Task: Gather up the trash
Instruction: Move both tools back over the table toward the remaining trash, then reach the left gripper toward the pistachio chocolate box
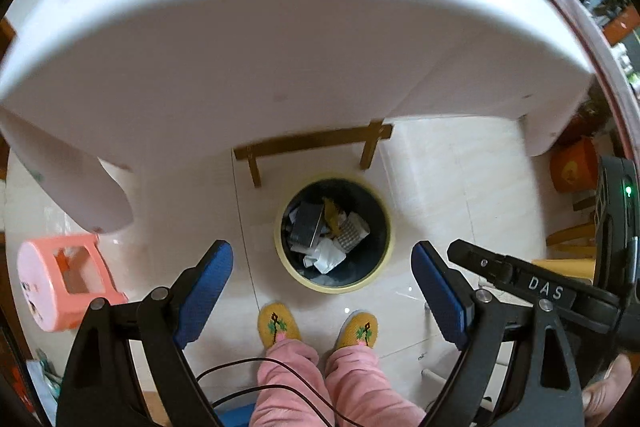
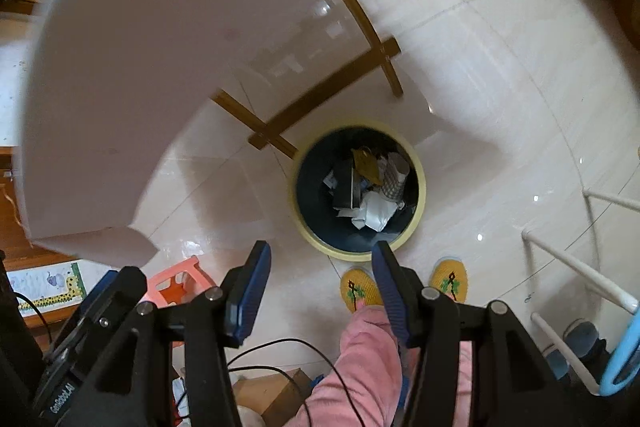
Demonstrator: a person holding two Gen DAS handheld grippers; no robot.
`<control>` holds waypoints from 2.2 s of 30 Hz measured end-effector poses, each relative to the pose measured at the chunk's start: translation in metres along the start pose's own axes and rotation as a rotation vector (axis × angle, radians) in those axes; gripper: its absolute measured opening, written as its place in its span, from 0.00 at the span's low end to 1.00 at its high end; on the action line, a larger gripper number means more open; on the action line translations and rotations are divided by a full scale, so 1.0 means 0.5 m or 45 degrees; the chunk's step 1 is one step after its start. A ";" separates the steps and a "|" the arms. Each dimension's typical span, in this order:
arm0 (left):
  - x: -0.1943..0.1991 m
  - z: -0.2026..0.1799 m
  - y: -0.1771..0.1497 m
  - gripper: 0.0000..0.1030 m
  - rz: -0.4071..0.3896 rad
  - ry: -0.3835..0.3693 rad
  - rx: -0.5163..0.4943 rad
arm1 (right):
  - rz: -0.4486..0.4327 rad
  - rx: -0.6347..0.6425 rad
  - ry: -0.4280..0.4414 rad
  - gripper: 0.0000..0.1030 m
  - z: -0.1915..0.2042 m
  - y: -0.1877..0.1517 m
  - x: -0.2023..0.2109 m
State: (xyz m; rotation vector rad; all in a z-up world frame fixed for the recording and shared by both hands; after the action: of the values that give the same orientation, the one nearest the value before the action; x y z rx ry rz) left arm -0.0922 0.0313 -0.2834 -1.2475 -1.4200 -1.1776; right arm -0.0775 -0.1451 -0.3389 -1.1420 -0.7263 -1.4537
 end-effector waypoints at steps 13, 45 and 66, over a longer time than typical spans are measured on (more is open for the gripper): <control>0.274 -0.026 0.074 0.99 -0.169 -0.016 -0.152 | -0.213 0.193 -0.065 0.51 0.120 0.005 0.256; 0.395 -0.164 0.473 0.99 -0.222 -0.037 -0.619 | -0.625 0.318 -0.177 0.63 0.252 0.293 0.525; 0.044 -0.298 0.823 0.99 0.206 0.157 -0.868 | -0.238 0.357 -0.120 0.63 0.162 0.681 0.372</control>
State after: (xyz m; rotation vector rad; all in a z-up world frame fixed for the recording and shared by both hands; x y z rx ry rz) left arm 0.3185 -0.0939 -0.1974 -1.6705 -0.8196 -1.6599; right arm 0.2828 -0.2154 -0.1899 -0.9497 -1.0909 -1.4046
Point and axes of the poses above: each gripper's, at about its wrist camera, not at the fingertips, and x roughly against the way its jaws point, z to its left, y to its top, the point moved 7 cm from there along -x, roughly the way its jaws point, and after that the axes turned 8 degrees about z, right-handed, at the moved point
